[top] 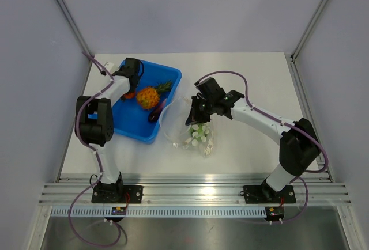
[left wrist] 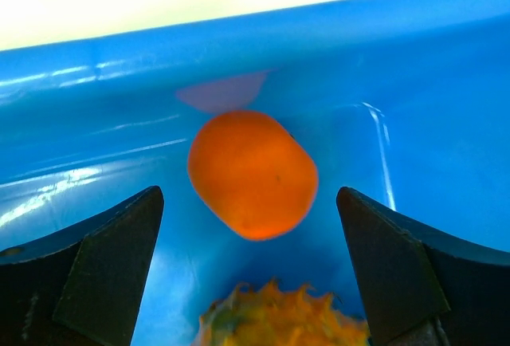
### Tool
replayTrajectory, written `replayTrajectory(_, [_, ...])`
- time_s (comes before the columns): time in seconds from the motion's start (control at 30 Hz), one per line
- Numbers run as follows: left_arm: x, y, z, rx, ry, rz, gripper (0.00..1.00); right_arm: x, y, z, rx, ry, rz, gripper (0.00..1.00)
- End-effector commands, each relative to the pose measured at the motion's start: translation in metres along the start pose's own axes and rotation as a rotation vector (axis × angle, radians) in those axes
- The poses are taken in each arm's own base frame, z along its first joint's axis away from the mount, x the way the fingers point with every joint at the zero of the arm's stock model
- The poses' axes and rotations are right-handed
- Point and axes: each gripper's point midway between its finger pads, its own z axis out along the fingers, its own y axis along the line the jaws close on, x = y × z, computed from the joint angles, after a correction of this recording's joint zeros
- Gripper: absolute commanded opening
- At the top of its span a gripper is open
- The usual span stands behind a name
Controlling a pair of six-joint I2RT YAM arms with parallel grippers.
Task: Place the food in the zip-top bag and seal the zipper
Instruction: Pick up the fake fruit from the bin, then place the fake fruit in the zipper food storage bag.
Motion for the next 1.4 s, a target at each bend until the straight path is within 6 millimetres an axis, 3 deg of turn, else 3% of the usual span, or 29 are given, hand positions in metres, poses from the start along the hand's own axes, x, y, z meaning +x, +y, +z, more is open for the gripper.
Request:
replayTrajectory(0.0, [-0.011,-0.008,0.012,0.002,-0.049,-0.030,0.95,-0.014,0.016,-0.004,-0.056,-0.027,-0.031,0.00])
replayTrajectory(0.13, [0.000,-0.003,0.021,0.001,-0.028,-0.027,0.94,-0.014,0.015,-0.005,-0.053,-0.030,-0.031,0.00])
replayTrajectory(0.4, [0.010,0.003,0.027,-0.002,-0.006,-0.010,0.60,-0.013,0.013,-0.008,-0.042,-0.036,-0.029,0.00])
replayTrajectory(0.53, [0.002,0.001,0.014,0.025,-0.002,-0.009,0.46,-0.013,0.014,-0.011,-0.043,-0.043,-0.027,0.00])
replayTrajectory(0.63, [-0.007,-0.005,-0.007,0.083,0.003,0.008,0.38,-0.012,0.013,-0.013,-0.038,-0.049,-0.023,0.00])
replayTrajectory(0.7, [-0.019,-0.012,-0.033,0.144,-0.010,0.028,0.33,-0.013,0.012,-0.015,-0.037,-0.056,-0.022,0.00])
replayTrajectory(0.77, [-0.023,-0.007,-0.050,0.175,-0.016,0.065,0.28,-0.013,0.013,-0.018,-0.040,-0.066,-0.021,0.00])
replayTrajectory(0.8, [-0.034,-0.016,-0.075,0.266,-0.016,0.066,0.27,-0.013,0.012,-0.018,-0.038,-0.068,-0.017,0.00])
replayTrajectory(0.83, [-0.041,-0.021,-0.086,0.325,-0.027,0.071,0.27,-0.013,0.012,-0.019,-0.039,-0.071,-0.016,0.00])
replayTrajectory(0.87, [-0.038,-0.017,-0.094,0.351,-0.029,0.123,0.21,-0.012,0.013,-0.022,-0.042,-0.075,-0.019,0.00])
replayTrajectory(0.9, [-0.051,-0.020,-0.121,0.427,-0.042,0.123,0.18,-0.012,0.012,-0.022,-0.040,-0.076,-0.014,0.00])
replayTrajectory(1.03, [-0.054,-0.011,-0.177,0.563,-0.028,0.252,0.17,-0.013,0.013,-0.027,-0.042,-0.092,-0.016,0.00])
replayTrajectory(1.13, [-0.046,-0.005,-0.217,0.698,0.028,0.328,0.16,-0.016,0.015,-0.028,-0.042,-0.100,-0.022,0.00])
replayTrajectory(1.23, [-0.025,0.004,-0.256,0.819,0.089,0.431,0.17,-0.019,0.016,-0.027,-0.037,-0.101,-0.027,0.00])
replayTrajectory(1.33, [0.007,0.009,-0.289,0.958,0.198,0.486,0.18,-0.023,0.019,-0.027,-0.036,-0.105,-0.034,0.00])
replayTrajectory(1.37, [0.018,0.011,-0.310,1.030,0.234,0.509,0.18,-0.024,0.020,-0.028,-0.037,-0.109,-0.036,0.00])
